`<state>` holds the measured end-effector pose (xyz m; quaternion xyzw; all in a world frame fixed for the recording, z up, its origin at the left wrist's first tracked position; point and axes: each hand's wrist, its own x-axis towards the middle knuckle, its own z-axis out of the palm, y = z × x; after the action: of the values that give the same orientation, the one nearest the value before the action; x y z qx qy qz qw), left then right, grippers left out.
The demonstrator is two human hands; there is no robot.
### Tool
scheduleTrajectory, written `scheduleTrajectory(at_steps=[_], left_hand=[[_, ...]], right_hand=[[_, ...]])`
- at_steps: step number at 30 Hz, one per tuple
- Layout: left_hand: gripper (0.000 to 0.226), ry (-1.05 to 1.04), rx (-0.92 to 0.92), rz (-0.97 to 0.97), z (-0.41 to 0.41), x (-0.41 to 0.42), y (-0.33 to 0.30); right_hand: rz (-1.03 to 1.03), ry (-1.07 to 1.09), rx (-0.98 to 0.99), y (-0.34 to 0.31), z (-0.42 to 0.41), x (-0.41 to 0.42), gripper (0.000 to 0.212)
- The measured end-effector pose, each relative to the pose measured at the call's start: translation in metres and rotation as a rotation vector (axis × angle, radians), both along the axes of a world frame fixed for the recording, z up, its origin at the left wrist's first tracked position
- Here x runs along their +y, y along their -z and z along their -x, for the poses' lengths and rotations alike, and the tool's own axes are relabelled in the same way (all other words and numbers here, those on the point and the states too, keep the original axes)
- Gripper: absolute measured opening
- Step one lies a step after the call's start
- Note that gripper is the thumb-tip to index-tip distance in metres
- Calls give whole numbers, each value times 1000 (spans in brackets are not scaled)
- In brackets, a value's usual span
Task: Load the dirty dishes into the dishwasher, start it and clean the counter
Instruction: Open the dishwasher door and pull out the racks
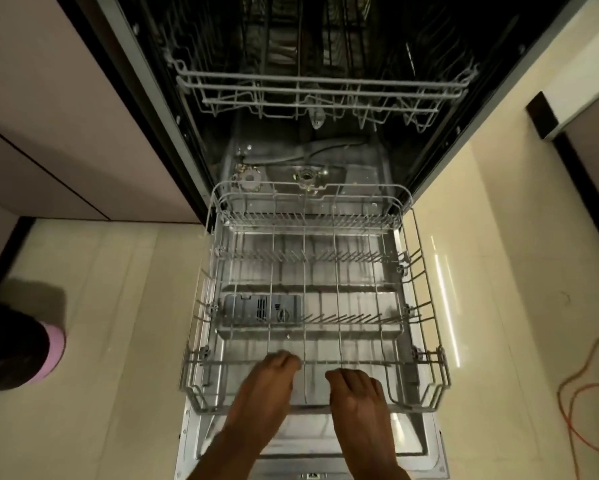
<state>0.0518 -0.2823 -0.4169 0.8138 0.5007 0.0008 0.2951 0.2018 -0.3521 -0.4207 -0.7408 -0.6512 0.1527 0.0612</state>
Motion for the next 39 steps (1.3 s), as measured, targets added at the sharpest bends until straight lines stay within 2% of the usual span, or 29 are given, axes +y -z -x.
scheduleTrajectory(at_steps=[5, 9, 11, 13, 15, 17, 21, 25, 29, 32, 34, 39], left_hand=[[34, -168, -129, -296, -22, 119, -34], [39, -181, -220, -591, -55, 226, -77], [49, -149, -175, -746, -73, 272, -100], [58, -143, -55, -835, -91, 318, -114], [55, -135, 71, -829, -101, 352, -120], [46, -116, 114, -765, -100, 368, -120], [33, -135, 25, -819, -99, 363, -121], [19, -105, -12, -733, -96, 353, -133], [13, -100, -19, -658, -82, 300, -146], [9, -131, -4, -583, -68, 251, -147], [12, -133, -14, -557, -55, 219, -156], [24, -60, 74, -299, -38, 142, -177]], right_hand=[[-297, -7, 34, -32, -19, 118, 46], [-460, 42, -36, -70, -40, 238, 66], [-529, 54, -102, -99, -49, 290, 71], [-564, 54, -165, -122, -58, 339, 62], [-513, 54, -212, -134, -69, 376, 64], [-430, 23, -253, -133, -81, 394, 58], [-470, 24, -220, -124, -87, 389, 47], [-481, 42, -204, -131, -82, 379, 40], [-397, 5, -200, -140, -75, 326, 32], [-339, 0, -160, -144, -61, 274, 36], [-266, -6, -135, -153, -51, 238, 37], [-82, -33, -128, -172, -34, 156, 40]])
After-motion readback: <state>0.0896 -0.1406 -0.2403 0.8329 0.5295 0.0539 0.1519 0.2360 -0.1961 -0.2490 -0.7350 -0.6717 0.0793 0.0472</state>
